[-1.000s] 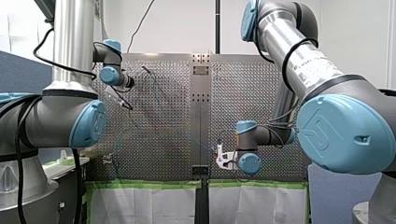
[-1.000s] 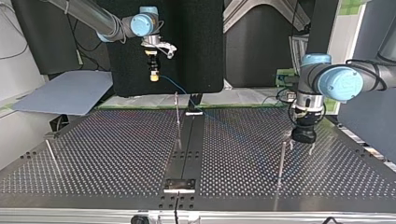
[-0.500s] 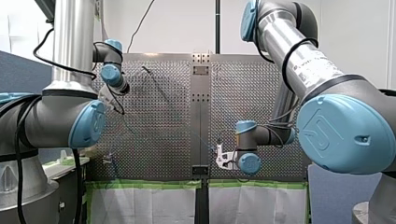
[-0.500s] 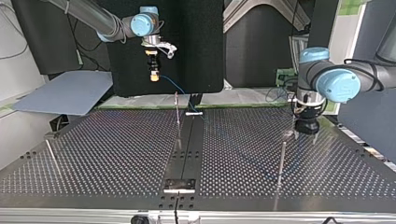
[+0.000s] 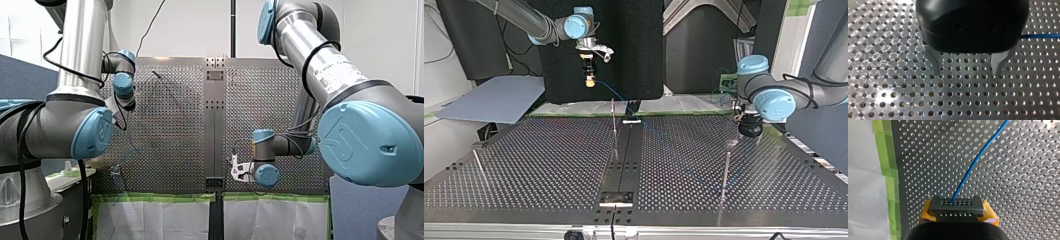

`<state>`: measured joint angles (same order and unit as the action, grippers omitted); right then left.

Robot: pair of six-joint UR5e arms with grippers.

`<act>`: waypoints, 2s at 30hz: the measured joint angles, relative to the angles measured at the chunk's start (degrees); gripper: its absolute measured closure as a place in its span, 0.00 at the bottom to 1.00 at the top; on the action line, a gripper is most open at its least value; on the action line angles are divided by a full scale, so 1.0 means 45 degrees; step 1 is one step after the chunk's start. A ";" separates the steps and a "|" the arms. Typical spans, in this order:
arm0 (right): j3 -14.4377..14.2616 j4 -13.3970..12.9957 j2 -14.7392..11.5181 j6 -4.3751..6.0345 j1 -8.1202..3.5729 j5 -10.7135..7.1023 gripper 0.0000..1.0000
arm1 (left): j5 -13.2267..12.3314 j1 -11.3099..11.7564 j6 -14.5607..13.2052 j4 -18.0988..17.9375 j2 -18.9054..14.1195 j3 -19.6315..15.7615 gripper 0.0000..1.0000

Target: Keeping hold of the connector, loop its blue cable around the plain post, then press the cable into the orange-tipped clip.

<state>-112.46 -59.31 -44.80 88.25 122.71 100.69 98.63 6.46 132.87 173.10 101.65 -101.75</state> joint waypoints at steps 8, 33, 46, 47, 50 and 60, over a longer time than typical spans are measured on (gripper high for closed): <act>0.0000 -0.0004 0.0001 0.0002 0.0034 -0.0023 1.00 | 0.0702 -0.0236 -0.1055 0.1053 0.0818 0.0374 0.02; 0.0001 0.0001 0.0021 0.0021 0.0115 -0.0021 1.00 | 0.0129 -0.0169 -0.3730 0.1590 0.1270 0.0525 0.02; 0.0001 -0.0054 0.0036 0.0012 0.0120 -0.0028 1.00 | -0.1444 0.0368 -0.2234 0.0000 -0.0241 -0.1034 0.02; 0.0002 -0.0051 0.0037 0.0010 0.0121 -0.0028 1.00 | -0.1542 0.0386 -0.2137 -0.0102 -0.0339 -0.1133 0.02; 0.0000 -0.0047 0.0040 0.0005 0.0118 -0.0030 1.00 | -0.1889 0.0426 -0.1791 -0.0445 -0.0685 -0.1479 0.02; 0.0002 -0.0062 0.0041 0.0010 0.0118 -0.0030 1.00 | -0.3024 0.0466 -0.0654 -0.1581 -0.1821 -0.2614 0.02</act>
<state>-112.45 -59.59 -44.62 88.30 123.24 100.55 85.02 8.56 129.92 165.98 93.45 -113.51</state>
